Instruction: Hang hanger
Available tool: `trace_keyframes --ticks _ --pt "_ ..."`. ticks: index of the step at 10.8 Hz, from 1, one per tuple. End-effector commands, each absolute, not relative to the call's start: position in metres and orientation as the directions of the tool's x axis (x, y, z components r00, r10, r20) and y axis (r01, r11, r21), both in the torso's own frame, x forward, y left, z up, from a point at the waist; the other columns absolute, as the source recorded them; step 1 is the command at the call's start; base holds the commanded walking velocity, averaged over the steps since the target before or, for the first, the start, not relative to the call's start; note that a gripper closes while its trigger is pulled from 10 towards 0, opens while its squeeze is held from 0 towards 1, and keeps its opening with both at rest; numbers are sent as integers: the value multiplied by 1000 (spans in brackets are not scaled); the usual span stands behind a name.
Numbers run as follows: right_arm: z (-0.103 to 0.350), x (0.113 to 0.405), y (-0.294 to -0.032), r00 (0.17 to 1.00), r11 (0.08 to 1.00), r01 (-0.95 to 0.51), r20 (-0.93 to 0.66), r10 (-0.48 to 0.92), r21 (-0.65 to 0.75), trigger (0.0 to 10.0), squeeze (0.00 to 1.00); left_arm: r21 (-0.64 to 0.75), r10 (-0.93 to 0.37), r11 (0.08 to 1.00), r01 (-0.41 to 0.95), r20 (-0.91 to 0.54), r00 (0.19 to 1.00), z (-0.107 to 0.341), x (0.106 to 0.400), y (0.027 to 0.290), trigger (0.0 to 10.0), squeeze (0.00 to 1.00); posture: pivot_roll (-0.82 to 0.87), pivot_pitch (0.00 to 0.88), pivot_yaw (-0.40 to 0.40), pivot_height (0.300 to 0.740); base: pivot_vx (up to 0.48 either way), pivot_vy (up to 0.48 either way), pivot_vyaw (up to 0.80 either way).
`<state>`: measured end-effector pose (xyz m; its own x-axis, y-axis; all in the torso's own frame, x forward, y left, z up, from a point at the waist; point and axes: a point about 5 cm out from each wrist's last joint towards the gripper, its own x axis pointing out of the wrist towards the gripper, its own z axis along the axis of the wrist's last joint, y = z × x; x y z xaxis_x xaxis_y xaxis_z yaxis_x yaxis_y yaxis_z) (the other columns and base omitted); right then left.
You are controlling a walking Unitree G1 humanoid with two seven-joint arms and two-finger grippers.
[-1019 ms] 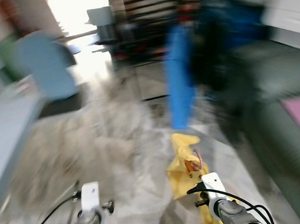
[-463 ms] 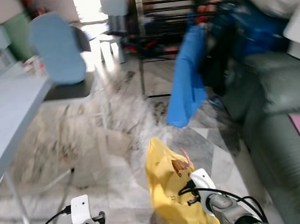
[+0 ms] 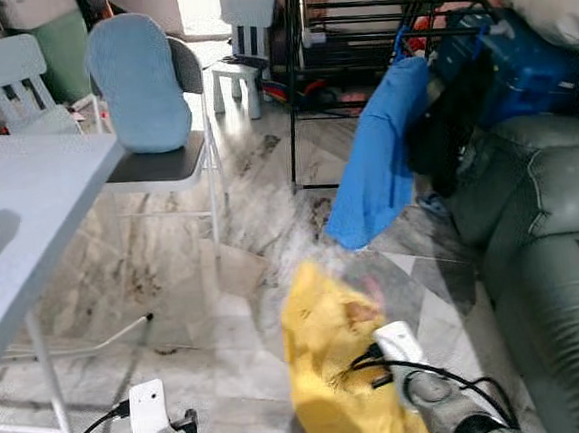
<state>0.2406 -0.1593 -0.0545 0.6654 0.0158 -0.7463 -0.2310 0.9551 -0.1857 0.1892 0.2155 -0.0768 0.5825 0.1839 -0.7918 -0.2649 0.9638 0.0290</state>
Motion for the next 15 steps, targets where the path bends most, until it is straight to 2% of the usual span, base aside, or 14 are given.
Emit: trace_keyframes --ticks 1,3,4,5,8,9,12,15 --pt "-53 241 -169 684 960 -185 -729 -29 -212 10000 0 16 169 969 -248 -777 606 -73 196 214 10000 0 -79 0 2 740 0 0 0" --pt "-54 238 -182 682 967 -120 -726 -83 -224 10000 0 -75 142 944 -322 -788 599 -73 197 212 10000 0 -103 0 19 740 0 0 0" --pt "-53 239 -188 685 978 -59 -721 -106 -200 10000 0 -124 89 949 -291 -780 620 -72 199 211 10000 0 -100 0 14 740 0 0 0" --pt "-52 239 -192 685 986 -27 -722 -102 -164 10000 0 -145 15 969 -198 -770 638 -74 195 209 10000 0 -99 0 15 740 0 0 0" --pt "-62 223 -195 647 982 -77 -759 -81 -171 10000 0 -126 25 970 -206 -797 604 -84 173 210 10000 0 -103 0 14 740 0 0 0" --pt "-61 224 -193 653 984 -75 -754 -73 -161 10000 0 -99 16 982 -159 -801 599 -86 170 207 10000 0 -107 0 17 740 0 0 0" --pt "-60 225 -195 659 985 -57 -748 -85 -162 10000 0 -73 22 989 -130 -792 611 -84 173 206 10000 0 -149 0 56 740 0 0 0" --pt "-66 216 -195 638 971 -131 -767 -71 -198 10000 0 -46 18 995 -90 -797 604 -85 171 205 10000 0 -177 0 75 740 0 0 0"
